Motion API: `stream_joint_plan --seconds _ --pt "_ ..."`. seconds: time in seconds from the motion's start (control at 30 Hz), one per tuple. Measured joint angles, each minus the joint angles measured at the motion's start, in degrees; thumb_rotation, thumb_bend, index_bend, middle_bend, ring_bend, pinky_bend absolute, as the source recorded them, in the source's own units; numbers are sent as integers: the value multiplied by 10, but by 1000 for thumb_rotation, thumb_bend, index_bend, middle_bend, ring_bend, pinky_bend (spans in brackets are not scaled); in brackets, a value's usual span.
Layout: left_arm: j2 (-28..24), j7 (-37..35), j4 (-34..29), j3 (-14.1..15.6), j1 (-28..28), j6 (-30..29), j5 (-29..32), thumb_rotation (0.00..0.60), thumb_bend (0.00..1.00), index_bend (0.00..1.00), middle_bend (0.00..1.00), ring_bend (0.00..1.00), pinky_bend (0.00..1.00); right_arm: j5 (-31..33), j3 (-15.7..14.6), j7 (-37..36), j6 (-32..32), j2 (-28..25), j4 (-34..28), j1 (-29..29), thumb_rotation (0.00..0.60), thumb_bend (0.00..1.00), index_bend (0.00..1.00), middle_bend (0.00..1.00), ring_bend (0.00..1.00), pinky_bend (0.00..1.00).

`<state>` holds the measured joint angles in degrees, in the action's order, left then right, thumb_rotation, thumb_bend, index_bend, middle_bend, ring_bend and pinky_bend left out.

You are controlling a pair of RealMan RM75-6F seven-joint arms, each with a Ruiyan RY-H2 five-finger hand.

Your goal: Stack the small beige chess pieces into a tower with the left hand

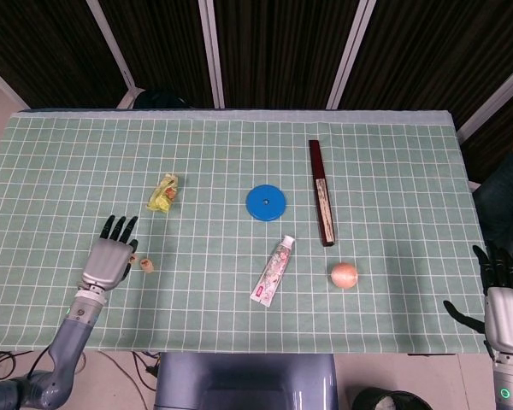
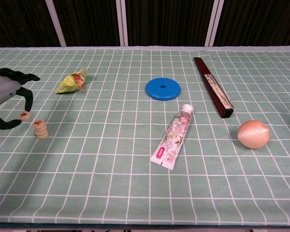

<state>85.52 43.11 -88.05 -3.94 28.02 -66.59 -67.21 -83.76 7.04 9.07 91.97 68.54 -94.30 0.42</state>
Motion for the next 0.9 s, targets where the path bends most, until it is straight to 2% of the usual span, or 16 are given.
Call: stream_joint_plan --seconds 0.33,0.9 --pt "14 29 -17 5 9 -8 -2 600 335 501 0 0 0 0 0 -1 1 0 0 0 600 232 81 13 0 0" --pt "19 32 -10 12 11 -10 2 600 334 481 0 0 0 1 1 0 0 0 0 0 600 233 81 13 0 0"
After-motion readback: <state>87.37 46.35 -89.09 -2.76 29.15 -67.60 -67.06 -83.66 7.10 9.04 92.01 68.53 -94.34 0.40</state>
